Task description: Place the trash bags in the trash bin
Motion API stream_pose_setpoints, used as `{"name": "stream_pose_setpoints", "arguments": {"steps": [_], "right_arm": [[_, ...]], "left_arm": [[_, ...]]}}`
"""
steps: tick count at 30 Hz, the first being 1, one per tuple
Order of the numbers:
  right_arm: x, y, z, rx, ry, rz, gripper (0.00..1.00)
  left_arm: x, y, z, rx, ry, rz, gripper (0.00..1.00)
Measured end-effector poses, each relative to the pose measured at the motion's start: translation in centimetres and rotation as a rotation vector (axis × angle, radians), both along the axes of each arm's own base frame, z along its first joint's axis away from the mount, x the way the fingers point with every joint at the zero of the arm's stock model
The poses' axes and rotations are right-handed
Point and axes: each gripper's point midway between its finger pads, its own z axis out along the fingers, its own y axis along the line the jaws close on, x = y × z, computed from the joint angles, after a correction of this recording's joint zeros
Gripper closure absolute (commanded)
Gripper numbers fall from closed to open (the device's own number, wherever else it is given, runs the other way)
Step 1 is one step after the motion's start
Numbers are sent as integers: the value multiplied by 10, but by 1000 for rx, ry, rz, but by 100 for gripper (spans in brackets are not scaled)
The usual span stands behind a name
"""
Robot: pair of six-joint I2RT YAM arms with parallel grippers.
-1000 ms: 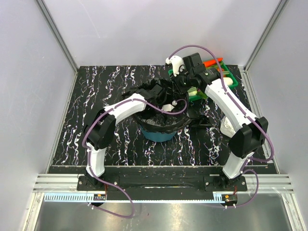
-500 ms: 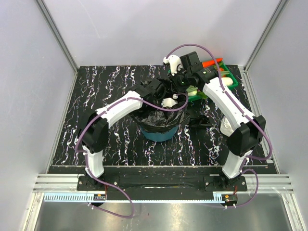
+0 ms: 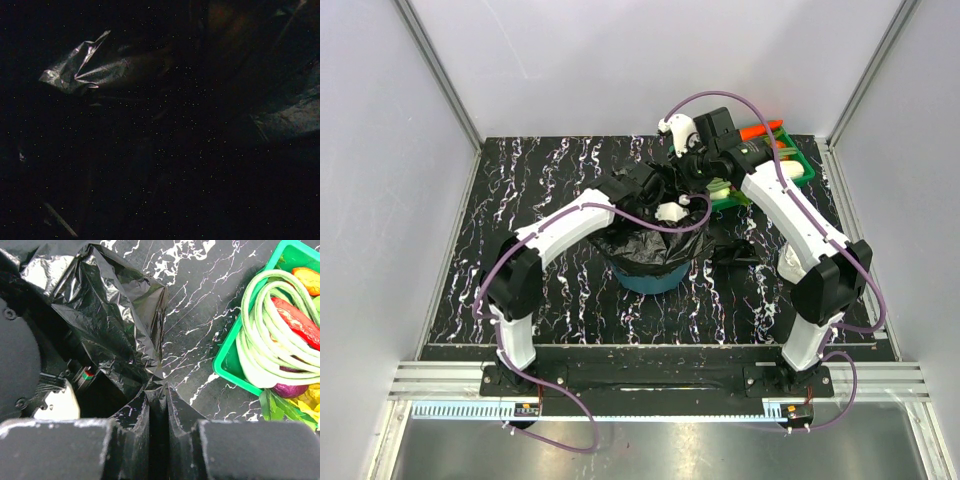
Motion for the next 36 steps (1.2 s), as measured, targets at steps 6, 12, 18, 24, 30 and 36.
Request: {"name": "stream_pose_setpoints", "arguments": {"steps": [6, 12, 18, 24, 30, 36], "right_arm": [[0, 2, 1, 2, -7, 5, 100], [1, 1, 1, -5, -12, 6, 100], [1, 0, 1, -10, -12, 4, 100], [1, -1, 0, -14, -12, 0, 100], [1, -1, 0, -16, -11, -1, 100], [1, -2, 0, -19, -11, -4, 100]], "left_arm": [[-4, 0, 17, -19, -28, -18, 1], [-3, -1, 36, -62, -64, -9, 1], [5, -3, 63, -131, -135, 19, 1], [10, -5, 80, -175, -185, 29, 1], [13, -3, 100, -213, -235, 35, 1], [18, 2, 115, -237, -276, 53, 1]]}}
